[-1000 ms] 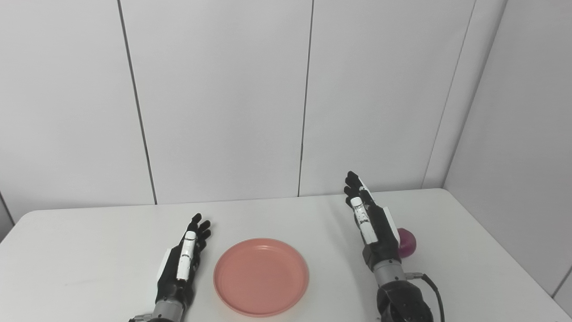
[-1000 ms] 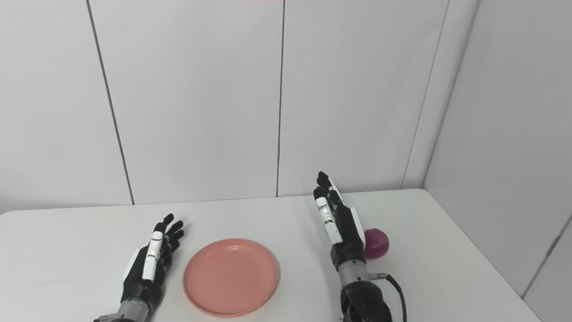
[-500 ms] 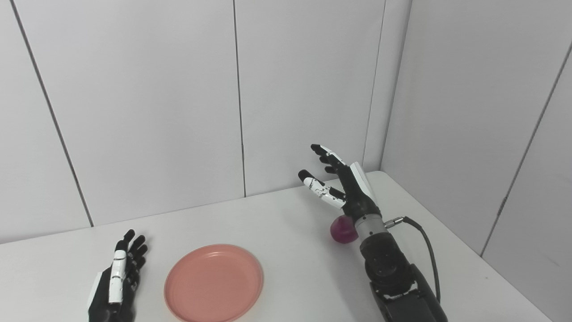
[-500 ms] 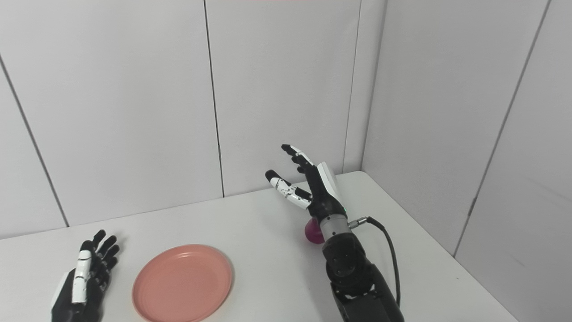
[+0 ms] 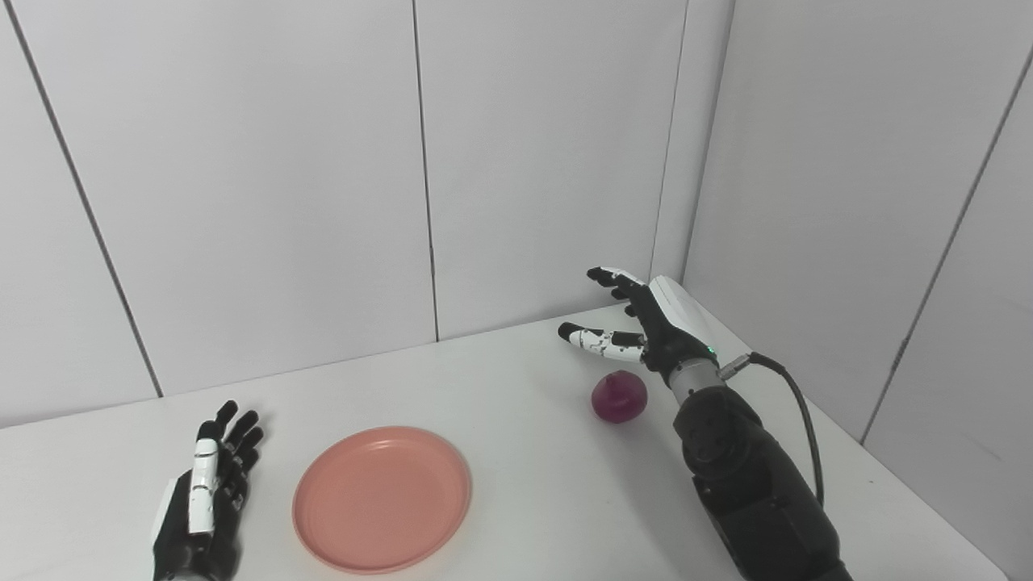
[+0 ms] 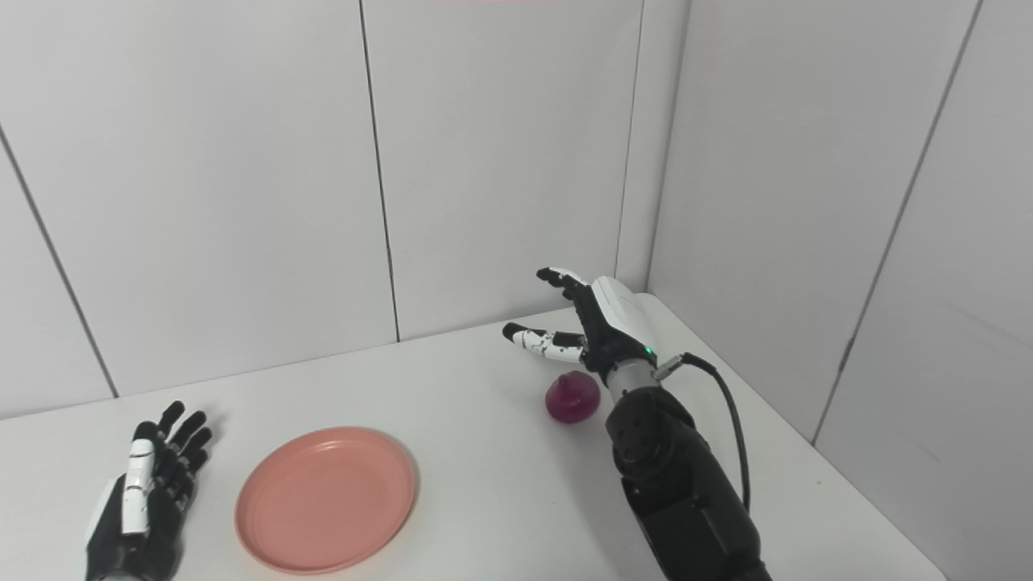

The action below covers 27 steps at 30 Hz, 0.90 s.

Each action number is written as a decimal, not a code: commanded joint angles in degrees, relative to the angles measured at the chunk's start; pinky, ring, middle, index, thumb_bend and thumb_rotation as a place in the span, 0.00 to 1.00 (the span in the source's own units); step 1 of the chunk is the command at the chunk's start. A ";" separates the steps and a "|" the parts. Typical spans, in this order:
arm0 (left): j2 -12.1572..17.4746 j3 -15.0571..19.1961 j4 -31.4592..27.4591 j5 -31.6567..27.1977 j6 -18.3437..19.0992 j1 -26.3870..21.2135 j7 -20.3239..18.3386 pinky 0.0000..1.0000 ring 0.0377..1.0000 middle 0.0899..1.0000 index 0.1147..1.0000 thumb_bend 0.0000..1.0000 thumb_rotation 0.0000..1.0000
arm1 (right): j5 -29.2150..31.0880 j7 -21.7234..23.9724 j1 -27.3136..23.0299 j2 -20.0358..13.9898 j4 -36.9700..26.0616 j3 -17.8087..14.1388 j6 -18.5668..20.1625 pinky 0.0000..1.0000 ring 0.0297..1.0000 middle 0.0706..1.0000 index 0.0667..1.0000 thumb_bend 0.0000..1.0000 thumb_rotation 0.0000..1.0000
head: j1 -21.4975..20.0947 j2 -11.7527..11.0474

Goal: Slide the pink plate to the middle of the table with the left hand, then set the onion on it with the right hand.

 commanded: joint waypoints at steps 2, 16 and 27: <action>-0.11 0.07 0.31 -0.59 0.91 2.81 -0.66 1.00 0.95 0.93 0.93 0.55 1.00 | -3.88 0.95 -3.42 -1.62 0.66 -0.77 0.02 0.78 0.84 0.85 0.84 0.92 0.45 | -0.06 0.05; -0.66 -0.45 -3.10 -0.34 2.81 4.35 -1.04 0.97 0.94 0.93 0.92 0.54 1.00 | -7.04 5.52 -3.96 -1.32 5.21 -2.17 0.02 0.84 0.87 0.87 0.85 0.98 0.37 | 0.02 0.22; -0.84 -1.59 -5.75 0.03 4.36 5.64 -0.82 0.97 0.94 0.93 0.94 0.55 1.00 | -16.04 16.69 -4.69 -1.28 8.02 -2.59 0.04 0.79 0.86 0.88 0.87 1.00 0.34 | 0.01 0.27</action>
